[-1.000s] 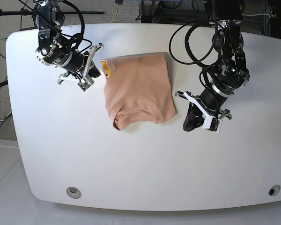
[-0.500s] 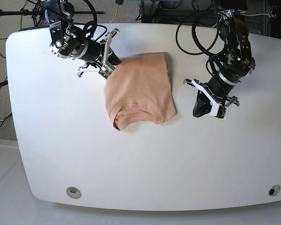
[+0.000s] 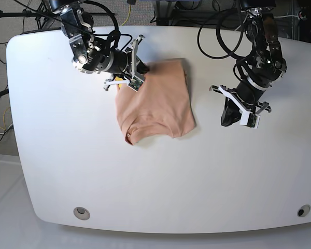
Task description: Fold the T-shirt properly
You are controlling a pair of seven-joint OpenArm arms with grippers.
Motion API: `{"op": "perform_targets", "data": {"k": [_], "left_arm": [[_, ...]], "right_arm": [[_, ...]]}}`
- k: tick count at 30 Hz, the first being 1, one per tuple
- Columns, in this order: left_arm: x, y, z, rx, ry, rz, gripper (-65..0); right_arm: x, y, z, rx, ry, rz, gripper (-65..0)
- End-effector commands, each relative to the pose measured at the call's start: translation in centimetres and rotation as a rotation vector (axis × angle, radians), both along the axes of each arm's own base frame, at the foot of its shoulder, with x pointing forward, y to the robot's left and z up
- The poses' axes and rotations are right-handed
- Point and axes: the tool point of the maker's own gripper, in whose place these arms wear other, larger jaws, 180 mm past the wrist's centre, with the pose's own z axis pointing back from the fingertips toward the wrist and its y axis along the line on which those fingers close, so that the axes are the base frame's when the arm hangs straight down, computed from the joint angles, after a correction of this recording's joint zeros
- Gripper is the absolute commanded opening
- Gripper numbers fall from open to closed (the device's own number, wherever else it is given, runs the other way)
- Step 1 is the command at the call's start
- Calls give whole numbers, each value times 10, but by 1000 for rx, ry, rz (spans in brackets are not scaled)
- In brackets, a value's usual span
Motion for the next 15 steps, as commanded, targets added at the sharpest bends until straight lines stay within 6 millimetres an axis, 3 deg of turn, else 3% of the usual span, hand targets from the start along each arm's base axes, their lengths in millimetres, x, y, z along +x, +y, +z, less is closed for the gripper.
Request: {"op": "perform_targets", "data": {"k": [1, 9, 15], "left_arm": [[4, -1, 15, -11, -55, -8, -650], [-1, 6, 18, -1, -61, 10, -650], [-1, 15, 18, 5, -62, 34, -650]], "right_arm": [[9, 7, 4, 27, -17, 14, -650], [32, 24, 9, 50, -39, 24, -650], [55, 22, 10, 34, -54, 17, -650]]}}
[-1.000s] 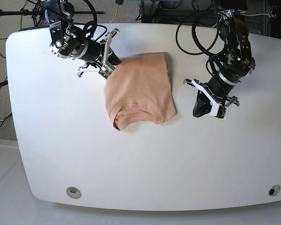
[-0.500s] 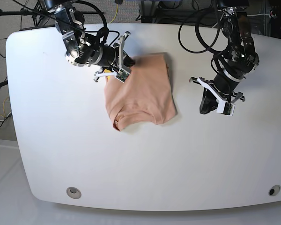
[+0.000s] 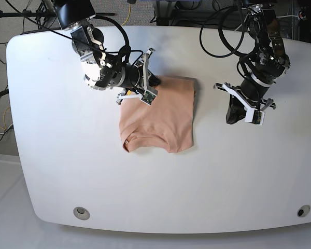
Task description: Fold the T-shirt properly
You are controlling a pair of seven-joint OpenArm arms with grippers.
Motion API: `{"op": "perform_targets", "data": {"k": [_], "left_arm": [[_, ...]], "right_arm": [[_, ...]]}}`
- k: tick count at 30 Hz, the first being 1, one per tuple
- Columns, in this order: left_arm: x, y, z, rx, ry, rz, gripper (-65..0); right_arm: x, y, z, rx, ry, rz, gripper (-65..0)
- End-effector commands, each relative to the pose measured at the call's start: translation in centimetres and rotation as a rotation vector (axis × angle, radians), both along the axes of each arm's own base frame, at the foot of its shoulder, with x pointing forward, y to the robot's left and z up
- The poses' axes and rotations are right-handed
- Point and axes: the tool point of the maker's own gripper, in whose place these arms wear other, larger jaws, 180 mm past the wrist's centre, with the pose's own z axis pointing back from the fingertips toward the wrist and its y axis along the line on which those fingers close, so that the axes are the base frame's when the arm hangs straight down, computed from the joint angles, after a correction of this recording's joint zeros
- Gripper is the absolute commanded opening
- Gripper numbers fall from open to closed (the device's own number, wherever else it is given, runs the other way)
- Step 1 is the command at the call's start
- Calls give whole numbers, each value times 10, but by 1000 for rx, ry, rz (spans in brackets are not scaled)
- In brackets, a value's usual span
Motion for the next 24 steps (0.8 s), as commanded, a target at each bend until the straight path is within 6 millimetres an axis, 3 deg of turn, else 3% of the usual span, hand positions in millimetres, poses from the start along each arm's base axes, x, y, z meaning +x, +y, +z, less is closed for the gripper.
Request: {"op": "perform_targets", "data": {"k": [1, 14, 24], "left_arm": [[5, 0, 16, -10, -59, -2, -650], [6, 8, 17, -5, -61, 18, -650], [5, 8, 16, -5, -60, 18, -650]], "right_arm": [[19, 0, 10, 21, -36, -11, -650], [58, -6, 7, -3, -36, -42, -650], [82, 3, 23, 15, -77, -47, -650]]}}
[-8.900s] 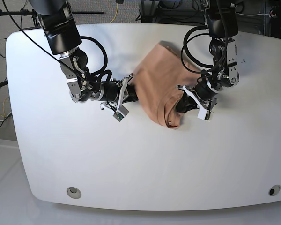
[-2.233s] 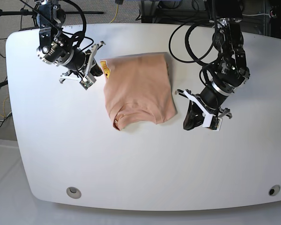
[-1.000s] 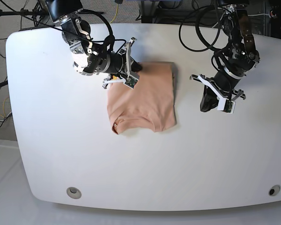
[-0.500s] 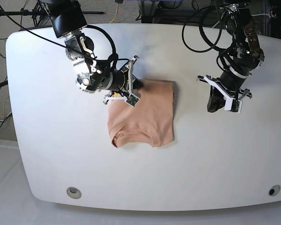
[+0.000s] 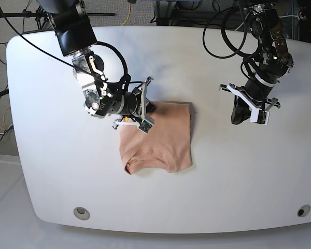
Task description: Fold the T-shirt properly
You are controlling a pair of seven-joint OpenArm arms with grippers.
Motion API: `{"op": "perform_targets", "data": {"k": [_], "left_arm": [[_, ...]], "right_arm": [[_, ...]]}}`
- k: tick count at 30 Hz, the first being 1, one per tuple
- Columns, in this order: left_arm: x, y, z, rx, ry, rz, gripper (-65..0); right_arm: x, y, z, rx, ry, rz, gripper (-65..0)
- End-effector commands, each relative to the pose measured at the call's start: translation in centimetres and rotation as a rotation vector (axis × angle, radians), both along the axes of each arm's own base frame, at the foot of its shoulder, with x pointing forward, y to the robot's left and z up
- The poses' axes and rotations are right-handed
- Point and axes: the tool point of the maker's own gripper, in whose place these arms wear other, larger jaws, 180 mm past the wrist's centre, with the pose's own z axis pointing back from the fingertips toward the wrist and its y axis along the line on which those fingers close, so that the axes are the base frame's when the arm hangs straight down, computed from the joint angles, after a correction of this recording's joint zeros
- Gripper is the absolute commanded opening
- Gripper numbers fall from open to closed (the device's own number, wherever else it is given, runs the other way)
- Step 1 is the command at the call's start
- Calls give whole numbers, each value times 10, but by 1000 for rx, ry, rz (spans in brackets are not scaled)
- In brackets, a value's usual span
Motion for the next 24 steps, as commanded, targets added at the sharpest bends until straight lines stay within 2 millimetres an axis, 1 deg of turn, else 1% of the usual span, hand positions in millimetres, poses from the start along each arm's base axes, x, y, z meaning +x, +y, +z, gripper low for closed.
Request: {"op": "perform_targets", "data": {"k": [1, 8, 10, 16, 20, 21, 22, 23, 24], "left_arm": [[5, -2, 15, -10, -57, -6, -650], [5, -2, 15, -10, -57, -6, -650], [5, 0, 15, -9, -58, -3, -650], [5, 11, 17, -1, -63, 26, -650], [4, 21, 19, 6, -66, 51, -650], [5, 24, 20, 13, -68, 54, -650], [5, 27, 20, 24, -69, 54, -650], [5, 28, 21, 29, -69, 53, -650], [5, 31, 21, 41, -69, 50, -650]], "right_arm": [[18, 8, 15, 41, -39, -4, -650], [35, 17, 13, 81, -28, -27, -650], [36, 17, 13, 88, -30, -30, -650], [37, 18, 16, 96, -37, -29, -650], [37, 18, 28, 101, -75, -21, -650], [35, 10, 28, 85, -78, -28, -650], [35, 1, 32, 72, -92, -37, -650], [35, -2, 34, 66, -97, -43, -650], [37, -9, 43, 63, -120, -57, -650]]}}
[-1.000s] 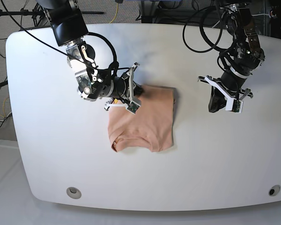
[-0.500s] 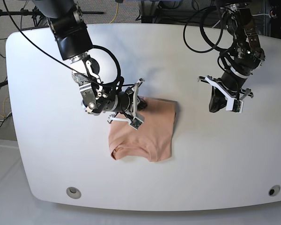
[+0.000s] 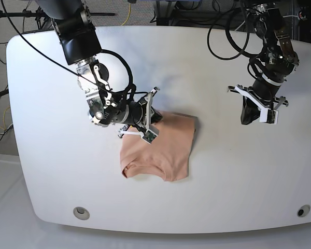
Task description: Fold the T-shirt properly
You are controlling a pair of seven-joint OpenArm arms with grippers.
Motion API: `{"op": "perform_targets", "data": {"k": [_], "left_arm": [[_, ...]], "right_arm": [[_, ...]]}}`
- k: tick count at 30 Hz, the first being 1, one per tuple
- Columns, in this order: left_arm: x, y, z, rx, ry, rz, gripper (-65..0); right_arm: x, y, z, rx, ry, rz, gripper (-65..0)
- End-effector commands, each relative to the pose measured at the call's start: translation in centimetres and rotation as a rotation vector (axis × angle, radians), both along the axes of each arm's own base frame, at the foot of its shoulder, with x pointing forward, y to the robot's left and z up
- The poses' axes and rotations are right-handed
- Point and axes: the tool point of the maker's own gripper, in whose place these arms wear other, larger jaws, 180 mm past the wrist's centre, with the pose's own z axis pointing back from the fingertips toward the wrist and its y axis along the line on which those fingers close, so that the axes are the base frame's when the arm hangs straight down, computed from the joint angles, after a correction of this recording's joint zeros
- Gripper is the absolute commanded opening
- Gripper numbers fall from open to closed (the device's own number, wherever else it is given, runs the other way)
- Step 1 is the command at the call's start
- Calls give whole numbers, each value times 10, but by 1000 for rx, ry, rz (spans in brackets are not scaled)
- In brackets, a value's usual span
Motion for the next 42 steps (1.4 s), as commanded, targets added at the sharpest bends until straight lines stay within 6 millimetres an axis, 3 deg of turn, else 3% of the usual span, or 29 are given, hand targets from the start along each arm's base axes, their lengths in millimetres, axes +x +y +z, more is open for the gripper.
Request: {"op": "perform_targets", "data": {"k": [1, 4, 9, 15, 19, 27, 34, 42], "left_arm": [[6, 5, 18, 22, -62, -13, -650], [6, 11, 20, 37, -63, -11, -650], [4, 36, 25, 59, -75, 56, -650], [-21, 79, 20, 95, -40, 170, -650], [-46, 110, 16, 139, -6, 227, -650], [-102, 143, 1, 221, 102, 246, -650], [-160, 157, -18, 226, 215, 310, -650], [-224, 166, -43, 256, 380, 423, -650]], "right_arm": [[17, -18, 32, 0, -94, -37, -650], [18, -34, 47, -14, -130, -74, -650], [19, -88, 66, -87, -170, -188, -650], [-8, -175, 74, -222, -180, -350, -650], [-43, -235, 76, -328, -168, -453, -650], [-114, -320, 71, -470, -70, -642, -650], [-186, -377, 70, -590, 41, -782, -650], [-278, -422, 78, -691, 168, -977, -650]]}}
